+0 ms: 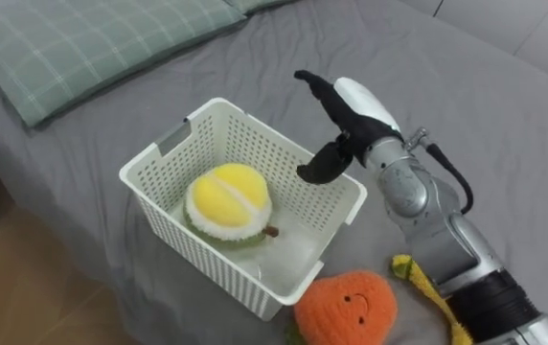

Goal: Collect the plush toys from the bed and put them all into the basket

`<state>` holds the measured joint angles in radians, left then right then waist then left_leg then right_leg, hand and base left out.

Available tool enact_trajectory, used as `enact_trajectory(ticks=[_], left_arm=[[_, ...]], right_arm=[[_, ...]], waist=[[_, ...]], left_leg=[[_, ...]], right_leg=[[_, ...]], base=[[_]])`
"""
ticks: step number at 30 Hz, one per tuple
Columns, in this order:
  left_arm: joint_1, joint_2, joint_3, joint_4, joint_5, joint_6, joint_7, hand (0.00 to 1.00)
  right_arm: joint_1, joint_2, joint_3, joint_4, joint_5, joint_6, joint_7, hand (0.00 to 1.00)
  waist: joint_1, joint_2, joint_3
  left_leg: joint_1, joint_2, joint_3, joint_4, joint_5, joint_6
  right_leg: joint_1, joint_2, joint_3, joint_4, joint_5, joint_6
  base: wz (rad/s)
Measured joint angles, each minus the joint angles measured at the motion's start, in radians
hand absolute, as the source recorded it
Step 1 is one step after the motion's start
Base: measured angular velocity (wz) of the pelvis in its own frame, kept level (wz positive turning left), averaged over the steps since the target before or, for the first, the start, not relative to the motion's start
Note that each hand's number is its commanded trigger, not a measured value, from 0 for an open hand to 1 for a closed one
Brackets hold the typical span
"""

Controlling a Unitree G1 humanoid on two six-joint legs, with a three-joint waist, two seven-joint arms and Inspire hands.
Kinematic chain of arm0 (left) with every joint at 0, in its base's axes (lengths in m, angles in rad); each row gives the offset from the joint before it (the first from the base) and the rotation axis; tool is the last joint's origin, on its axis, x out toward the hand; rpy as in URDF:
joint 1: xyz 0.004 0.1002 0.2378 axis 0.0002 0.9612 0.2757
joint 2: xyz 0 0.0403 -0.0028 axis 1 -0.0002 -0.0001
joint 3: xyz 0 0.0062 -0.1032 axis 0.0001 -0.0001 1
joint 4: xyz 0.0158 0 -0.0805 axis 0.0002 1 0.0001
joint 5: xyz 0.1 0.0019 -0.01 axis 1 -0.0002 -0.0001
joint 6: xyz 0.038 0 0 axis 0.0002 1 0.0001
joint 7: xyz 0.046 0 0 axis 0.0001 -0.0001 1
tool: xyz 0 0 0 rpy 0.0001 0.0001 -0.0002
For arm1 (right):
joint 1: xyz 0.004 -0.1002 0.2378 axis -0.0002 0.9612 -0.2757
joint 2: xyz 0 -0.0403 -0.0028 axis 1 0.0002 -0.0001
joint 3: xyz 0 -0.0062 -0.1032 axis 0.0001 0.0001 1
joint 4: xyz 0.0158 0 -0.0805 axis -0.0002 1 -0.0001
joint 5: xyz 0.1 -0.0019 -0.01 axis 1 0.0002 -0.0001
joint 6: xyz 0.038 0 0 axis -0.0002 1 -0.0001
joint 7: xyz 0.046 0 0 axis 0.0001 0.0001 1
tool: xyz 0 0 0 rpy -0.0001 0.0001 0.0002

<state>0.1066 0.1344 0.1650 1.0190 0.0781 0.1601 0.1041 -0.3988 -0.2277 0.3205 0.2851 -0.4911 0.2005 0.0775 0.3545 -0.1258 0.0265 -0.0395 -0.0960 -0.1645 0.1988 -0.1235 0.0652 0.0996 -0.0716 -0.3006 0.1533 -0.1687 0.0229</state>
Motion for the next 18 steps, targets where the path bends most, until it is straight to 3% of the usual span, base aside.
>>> enact_trajectory(ticks=[3,8,13,14,16,18], left_arm=[[0.023,0.0,0.012,0.003,0.0,0.0,0.001,0.0],[0.056,0.0,0.02,0.017,0.002,0.002,0.001,0.0],[0.096,0.006,0.018,0.023,0.004,0.006,-0.005,0.0],[0.1,0.008,0.019,0.022,0.004,0.006,-0.009,0.0],[0.1,0.011,0.02,0.015,0.002,0.006,-0.015,0.0],[0.089,0.03,-0.004,0.009,-0.01,0.005,-0.03,0.0]], right_arm=[[0.063,-0.012,-0.073,0.021,0.045,0.0,-0.002,0.0],[0.121,-0.056,-0.132,0.075,0.1,-0.001,-0.015,0.0],[0.144,-0.056,-0.163,0.15,0.129,-0.003,-0.028,0.0],[0.158,-0.056,-0.181,0.149,0.128,-0.005,-0.037,0.0],[0.169,-0.056,-0.202,0.176,0.13,-0.019,-0.059,0.0],[0.169,-0.059,-0.206,0.248,0.141,-0.031,-0.09,0.0]], waist=[[-0.024,0.002,-0.0015],[-0.054,0.009,-0.0047],[-0.127,0.015,-0.0116],[-0.135,0.015,-0.0171],[-0.15,0.018,-0.0197],[-0.161,0.012,-0.0303]], left_leg=[[0.001,0.0,0.014,0.0,-0.002,0.003],[0.016,0.009,0.056,-0.005,-0.007,0.009],[0.033,0.016,0.087,-0.012,-0.015,0.01],[0.03,0.018,0.094,-0.012,-0.015,0.01],[0.028,0.022,0.106,-0.012,-0.018,0.01],[0.01,0.028,0.117,-0.007,-0.019,0.008]], right_leg=[[-0.006,-0.004,0.004,0.002,0.001,0.002],[-0.013,-0.002,0.048,0.006,0.003,0.005],[-0.006,0.002,0.068,0.006,0.003,0.005],[-0.017,0.003,0.077,0.008,0.003,0.005],[-0.023,0.005,0.087,0.016,0.003,0.005],[-0.051,0.008,0.096,0.023,0.004,0.005]], base=[[-0.1],[-0.27],[-0.19],[-0.21],[-0.21],[-0.17]])
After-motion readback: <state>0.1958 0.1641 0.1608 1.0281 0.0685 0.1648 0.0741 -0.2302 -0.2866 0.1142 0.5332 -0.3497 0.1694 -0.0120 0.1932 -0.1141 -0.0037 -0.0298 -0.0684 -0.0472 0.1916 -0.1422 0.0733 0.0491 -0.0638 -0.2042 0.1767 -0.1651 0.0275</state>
